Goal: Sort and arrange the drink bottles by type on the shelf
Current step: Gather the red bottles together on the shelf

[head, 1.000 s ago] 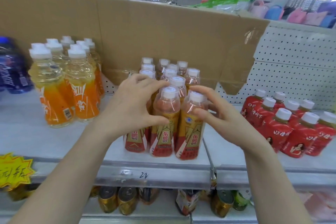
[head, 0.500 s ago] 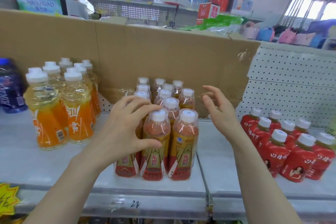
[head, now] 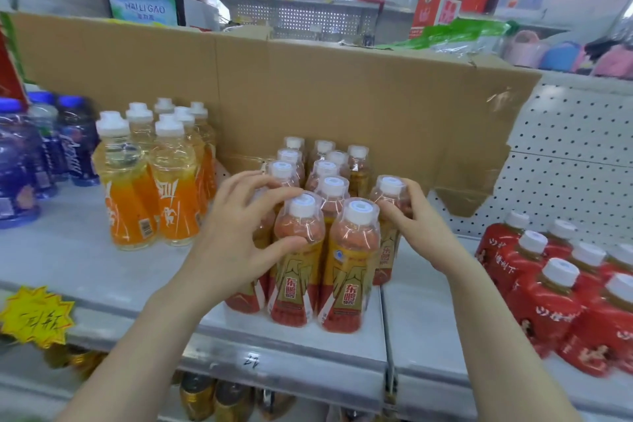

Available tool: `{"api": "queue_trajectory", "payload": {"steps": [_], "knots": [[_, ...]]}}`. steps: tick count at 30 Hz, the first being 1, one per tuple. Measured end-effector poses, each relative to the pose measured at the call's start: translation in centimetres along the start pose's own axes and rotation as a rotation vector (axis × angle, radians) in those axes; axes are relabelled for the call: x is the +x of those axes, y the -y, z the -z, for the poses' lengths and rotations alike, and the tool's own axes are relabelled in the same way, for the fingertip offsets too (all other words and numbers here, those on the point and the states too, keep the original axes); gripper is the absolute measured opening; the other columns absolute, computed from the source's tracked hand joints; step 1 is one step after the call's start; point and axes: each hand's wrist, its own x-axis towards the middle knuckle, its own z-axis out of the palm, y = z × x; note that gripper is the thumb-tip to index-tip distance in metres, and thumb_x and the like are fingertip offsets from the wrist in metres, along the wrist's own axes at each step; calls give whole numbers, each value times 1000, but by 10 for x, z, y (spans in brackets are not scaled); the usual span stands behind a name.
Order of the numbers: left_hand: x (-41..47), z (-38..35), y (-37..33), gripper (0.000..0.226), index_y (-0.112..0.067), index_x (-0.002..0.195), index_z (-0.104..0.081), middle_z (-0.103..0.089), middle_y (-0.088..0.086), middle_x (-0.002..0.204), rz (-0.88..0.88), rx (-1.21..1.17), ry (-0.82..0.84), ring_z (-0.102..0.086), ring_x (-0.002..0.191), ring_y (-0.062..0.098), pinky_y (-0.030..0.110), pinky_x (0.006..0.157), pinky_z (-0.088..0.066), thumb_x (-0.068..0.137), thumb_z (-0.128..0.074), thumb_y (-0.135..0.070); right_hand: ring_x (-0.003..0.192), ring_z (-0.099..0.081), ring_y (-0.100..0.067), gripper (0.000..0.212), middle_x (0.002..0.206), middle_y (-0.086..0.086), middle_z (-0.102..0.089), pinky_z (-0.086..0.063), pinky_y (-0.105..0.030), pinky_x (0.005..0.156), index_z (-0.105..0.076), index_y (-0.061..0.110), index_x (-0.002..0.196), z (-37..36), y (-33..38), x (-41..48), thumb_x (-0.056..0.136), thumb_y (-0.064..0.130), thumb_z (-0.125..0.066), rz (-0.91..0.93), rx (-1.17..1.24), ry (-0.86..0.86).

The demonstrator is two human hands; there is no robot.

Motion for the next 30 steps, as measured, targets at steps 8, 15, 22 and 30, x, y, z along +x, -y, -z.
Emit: {"api": "queue_trajectory", "payload": {"steps": [8,15,22,30], "knots": [[-1,1,-1,70,-35,133,-57,-49,-3,132,8,9,43,-34,131,23,32,107,-27,73,-57,-71,113,-63,0,43,126,23,-62,-53,-32,96,-43,52,134,27,23,-90,95,54,-60,-36,83,106],[-1,2,-1,73,-37,133,-55,-50,-3,132,21,11,57,-35,131,26,42,101,-39,70,-54,-75,107,-60,5,40,118,30,-57,-47,-19,79,-41,51,131,18,39,-108,95,55,-59,-65,12,12],[1,9,1,68,-42,133,-56,-49,-10,132,-8,-34,88,-36,132,18,35,102,-37,75,-50,-76,110,-66,-3,48,122,27,-62,-55,-37,94,-46,53,130,29,37,-104,87,66,-63,-90,-39,76],[58,38,21,23,-37,118,-67,-63,-21,115,186,-375,33,-56,102,-14,3,77,-40,96,-58,-37,104,-69,-6,27,117,14,-70,-58,-39,95,-63,47,125,62,70,-20,100,44,-56,111,-189,91]]}}
